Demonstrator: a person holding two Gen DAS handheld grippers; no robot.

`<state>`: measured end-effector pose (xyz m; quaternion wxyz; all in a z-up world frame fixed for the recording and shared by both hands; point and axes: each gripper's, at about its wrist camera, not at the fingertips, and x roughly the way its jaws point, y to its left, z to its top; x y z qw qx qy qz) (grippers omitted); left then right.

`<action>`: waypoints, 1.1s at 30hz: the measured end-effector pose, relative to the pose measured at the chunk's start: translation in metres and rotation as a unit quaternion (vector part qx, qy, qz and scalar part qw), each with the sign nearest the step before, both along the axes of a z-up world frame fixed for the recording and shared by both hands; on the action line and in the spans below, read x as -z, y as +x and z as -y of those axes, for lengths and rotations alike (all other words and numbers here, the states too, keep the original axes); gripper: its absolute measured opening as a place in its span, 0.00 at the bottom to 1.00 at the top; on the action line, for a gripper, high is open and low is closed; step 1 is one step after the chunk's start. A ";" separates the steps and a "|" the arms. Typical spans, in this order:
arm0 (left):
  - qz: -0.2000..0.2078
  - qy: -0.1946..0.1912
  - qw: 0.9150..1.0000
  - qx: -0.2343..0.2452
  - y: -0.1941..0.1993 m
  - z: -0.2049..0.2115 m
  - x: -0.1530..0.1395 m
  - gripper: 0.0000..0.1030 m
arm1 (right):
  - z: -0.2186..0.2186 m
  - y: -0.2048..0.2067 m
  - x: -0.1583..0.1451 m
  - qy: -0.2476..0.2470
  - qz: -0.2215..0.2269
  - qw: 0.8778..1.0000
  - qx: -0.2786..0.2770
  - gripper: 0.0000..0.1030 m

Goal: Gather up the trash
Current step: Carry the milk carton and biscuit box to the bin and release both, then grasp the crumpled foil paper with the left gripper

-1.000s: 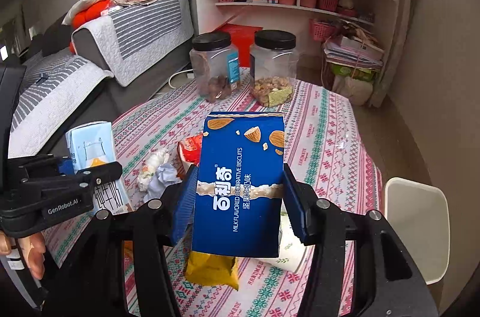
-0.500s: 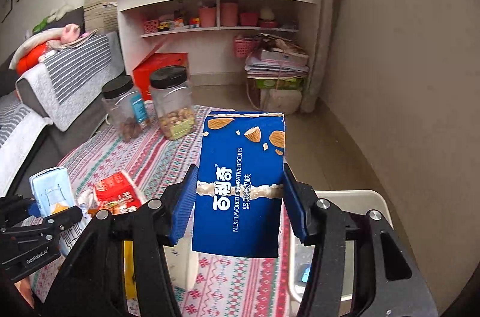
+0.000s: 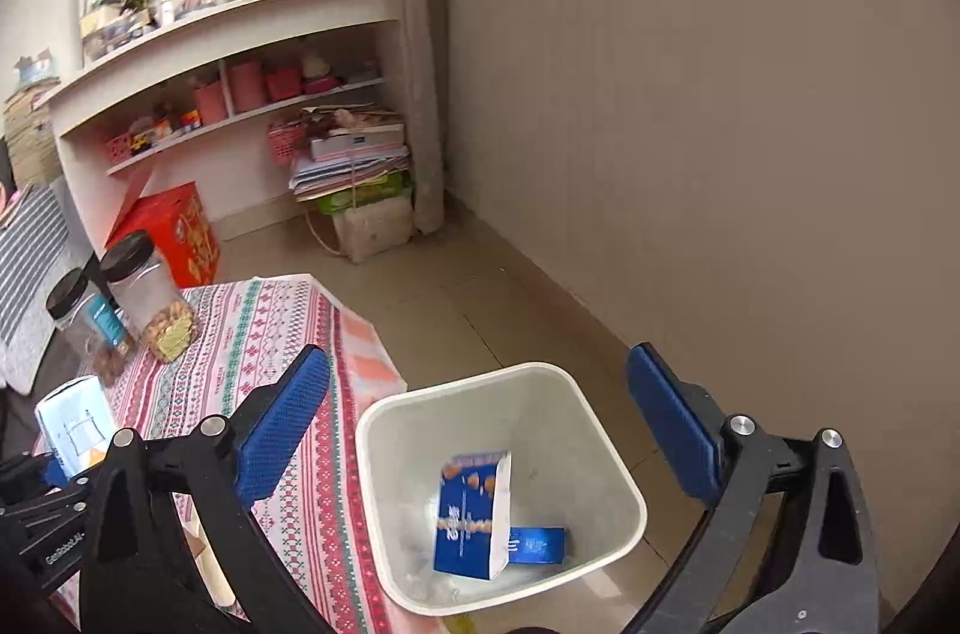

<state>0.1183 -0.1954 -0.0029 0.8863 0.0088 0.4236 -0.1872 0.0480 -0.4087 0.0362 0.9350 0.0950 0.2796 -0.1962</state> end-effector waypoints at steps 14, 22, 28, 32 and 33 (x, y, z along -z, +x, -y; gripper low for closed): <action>-0.027 -0.041 0.998 0.032 0.016 0.098 -0.003 0.55 | 0.054 -0.036 0.005 0.067 0.025 0.995 0.069 0.93; 0.065 0.042 0.996 -0.034 -0.007 0.046 -0.018 0.69 | 0.024 -0.026 0.004 0.046 0.020 0.998 0.030 0.93; 0.098 0.094 0.988 -0.079 -0.017 -0.002 -0.017 0.86 | -0.020 -0.008 0.011 0.021 -0.004 1.000 -0.023 0.93; 0.076 0.123 0.984 -0.100 -0.014 -0.035 -0.006 0.86 | -0.053 0.006 0.019 0.009 -0.027 0.998 -0.061 0.93; 0.071 0.127 0.984 -0.105 -0.015 -0.042 -0.003 0.86 | -0.062 0.009 0.021 0.003 -0.032 0.997 -0.071 0.93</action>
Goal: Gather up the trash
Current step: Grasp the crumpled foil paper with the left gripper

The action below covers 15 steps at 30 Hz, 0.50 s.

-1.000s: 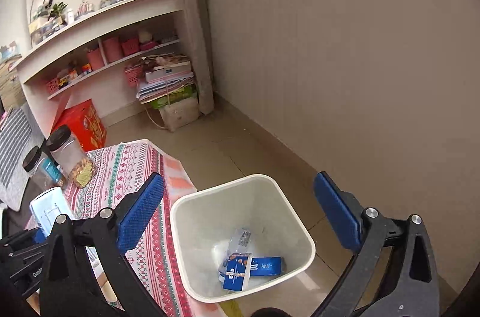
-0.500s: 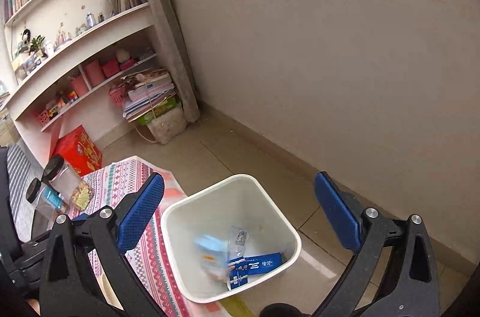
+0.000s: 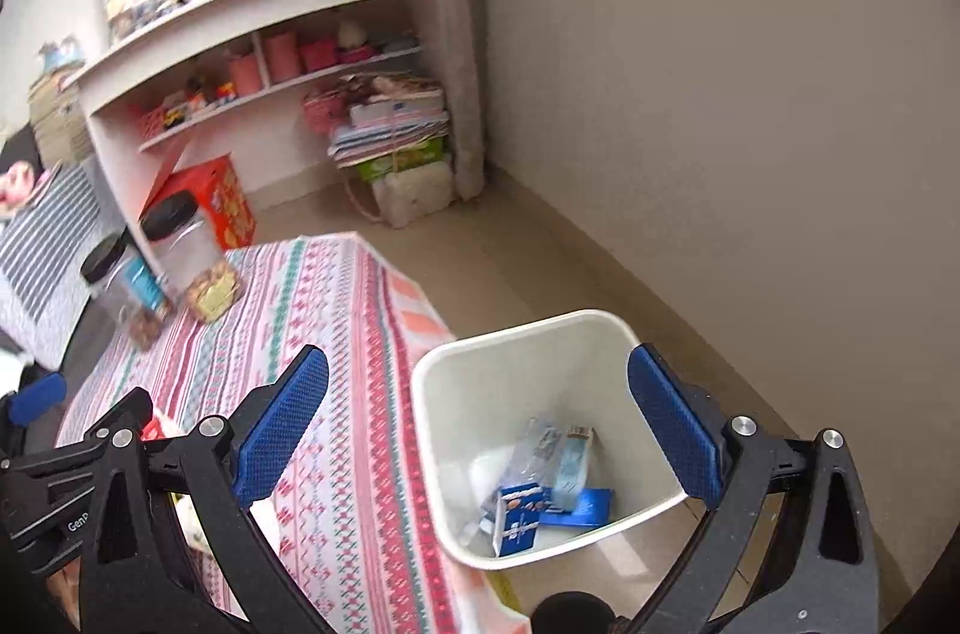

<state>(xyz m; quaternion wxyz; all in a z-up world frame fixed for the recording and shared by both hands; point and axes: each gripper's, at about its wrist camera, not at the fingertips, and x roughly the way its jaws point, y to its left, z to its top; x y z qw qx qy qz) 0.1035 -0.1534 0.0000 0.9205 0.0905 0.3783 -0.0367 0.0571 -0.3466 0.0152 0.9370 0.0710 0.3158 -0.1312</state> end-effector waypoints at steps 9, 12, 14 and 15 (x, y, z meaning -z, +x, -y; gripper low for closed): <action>-0.053 0.019 0.997 -0.055 0.007 -0.084 0.033 0.86 | -0.063 0.025 0.015 -0.034 -0.035 0.996 -0.073 0.93; -0.075 0.018 0.995 -0.064 0.008 -0.109 0.046 0.86 | -0.078 0.033 0.021 -0.030 -0.051 0.994 -0.089 0.93; -0.098 0.029 0.992 -0.069 0.013 -0.121 0.061 0.86 | -0.088 0.038 0.026 -0.029 -0.062 0.993 -0.097 0.93; -0.110 0.031 0.991 -0.071 0.015 -0.127 0.068 0.86 | -0.093 0.040 0.028 -0.031 -0.067 0.992 -0.102 0.93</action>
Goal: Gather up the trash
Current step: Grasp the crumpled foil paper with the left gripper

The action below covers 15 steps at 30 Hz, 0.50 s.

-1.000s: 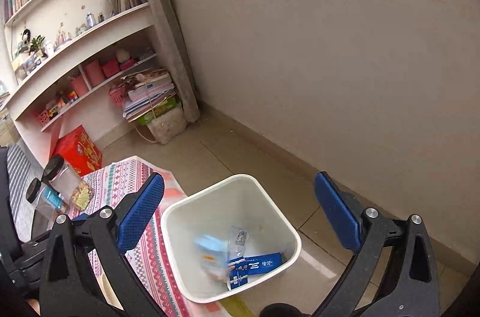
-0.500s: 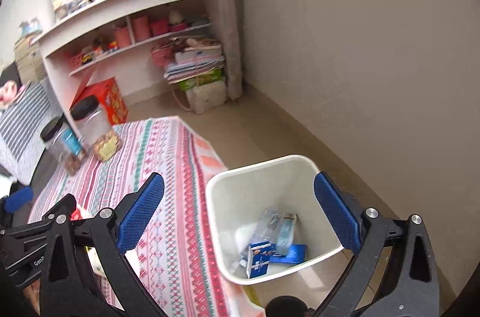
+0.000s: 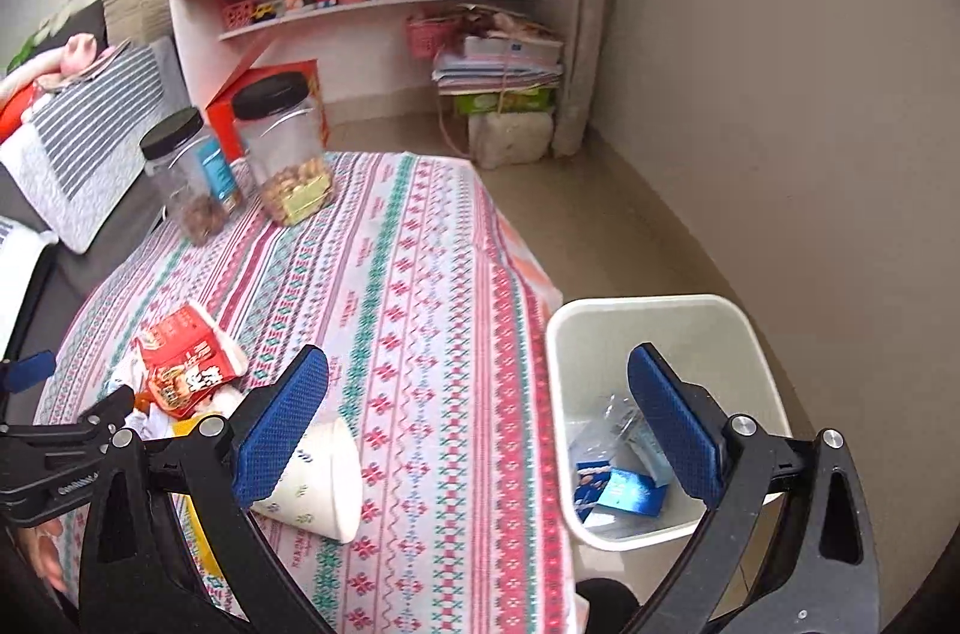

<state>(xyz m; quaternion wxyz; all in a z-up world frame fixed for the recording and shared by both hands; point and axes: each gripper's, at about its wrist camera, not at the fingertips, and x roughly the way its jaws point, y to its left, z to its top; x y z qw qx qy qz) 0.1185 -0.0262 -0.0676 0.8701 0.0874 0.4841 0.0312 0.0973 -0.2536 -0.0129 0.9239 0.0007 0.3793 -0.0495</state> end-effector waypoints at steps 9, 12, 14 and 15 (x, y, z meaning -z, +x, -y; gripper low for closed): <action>-0.057 -0.079 0.995 -0.012 0.019 -0.034 0.049 0.86 | -0.036 0.018 0.020 0.001 -0.050 0.998 -0.040 0.93; -0.065 -0.095 0.993 0.000 0.024 -0.035 0.053 0.72 | -0.048 0.026 0.030 0.008 -0.072 0.996 -0.056 0.93; -0.076 -0.103 0.992 0.009 0.028 -0.034 0.055 0.56 | -0.056 0.032 0.036 0.019 -0.083 0.994 -0.067 0.93; -0.076 -0.104 0.992 0.010 0.028 -0.035 0.054 0.56 | -0.060 0.035 0.038 0.026 -0.088 0.993 -0.073 0.93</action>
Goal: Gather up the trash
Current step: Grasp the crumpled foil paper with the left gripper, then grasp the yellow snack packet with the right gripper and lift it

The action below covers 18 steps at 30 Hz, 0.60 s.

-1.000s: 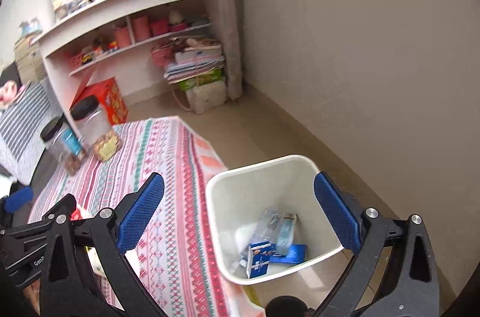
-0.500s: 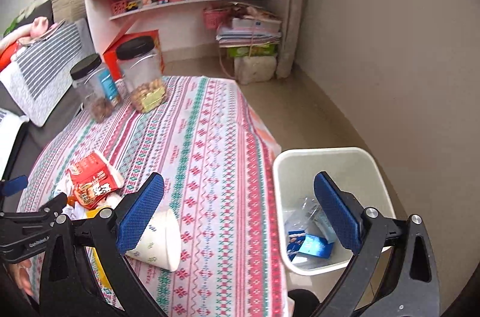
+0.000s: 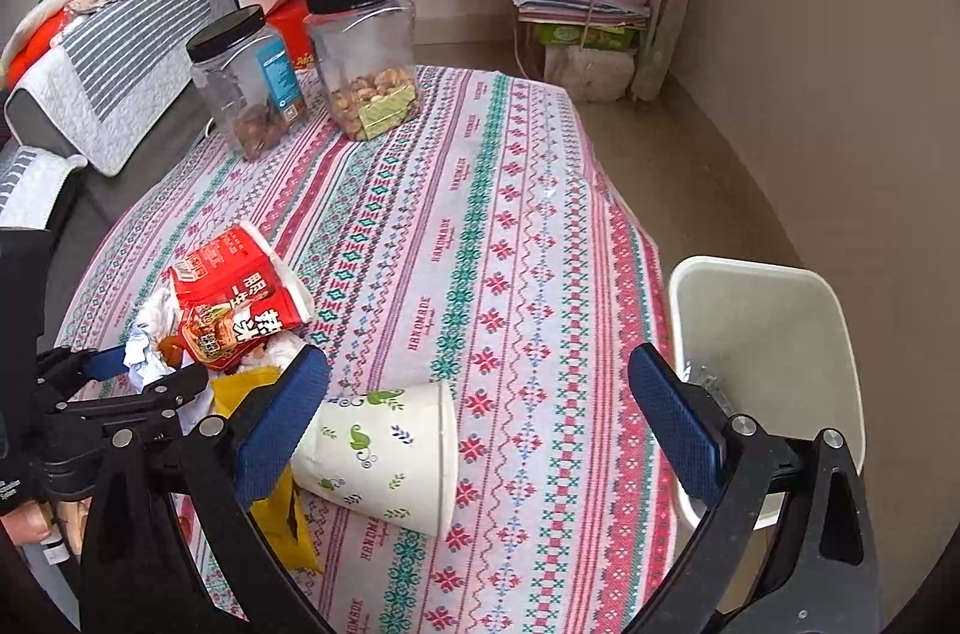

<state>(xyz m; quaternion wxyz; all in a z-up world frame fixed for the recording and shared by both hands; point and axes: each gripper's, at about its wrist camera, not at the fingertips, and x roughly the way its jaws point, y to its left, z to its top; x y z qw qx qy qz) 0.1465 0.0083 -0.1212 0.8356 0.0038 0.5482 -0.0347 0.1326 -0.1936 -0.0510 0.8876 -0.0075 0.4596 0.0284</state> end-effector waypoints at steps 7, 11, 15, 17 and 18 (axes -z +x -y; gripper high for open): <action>0.054 -0.036 0.998 0.015 -0.025 -0.022 -0.053 0.53 | -0.031 0.028 0.023 0.066 -0.045 0.995 -0.055 0.93; 0.068 -0.038 0.997 -0.011 -0.033 -0.054 -0.074 0.54 | -0.061 0.034 0.028 0.041 -0.042 0.992 -0.114 0.93; 0.057 -0.041 0.996 -0.050 -0.036 -0.087 -0.073 0.54 | -0.072 0.034 0.031 0.044 -0.058 0.989 -0.130 0.93; 0.051 -0.035 0.996 -0.064 -0.036 -0.099 -0.068 0.54 | -0.074 0.028 0.034 0.061 -0.089 0.985 -0.131 0.93; 0.047 -0.036 0.996 -0.071 -0.037 -0.105 -0.065 0.54 | -0.074 0.021 0.033 0.067 -0.097 0.984 -0.134 0.93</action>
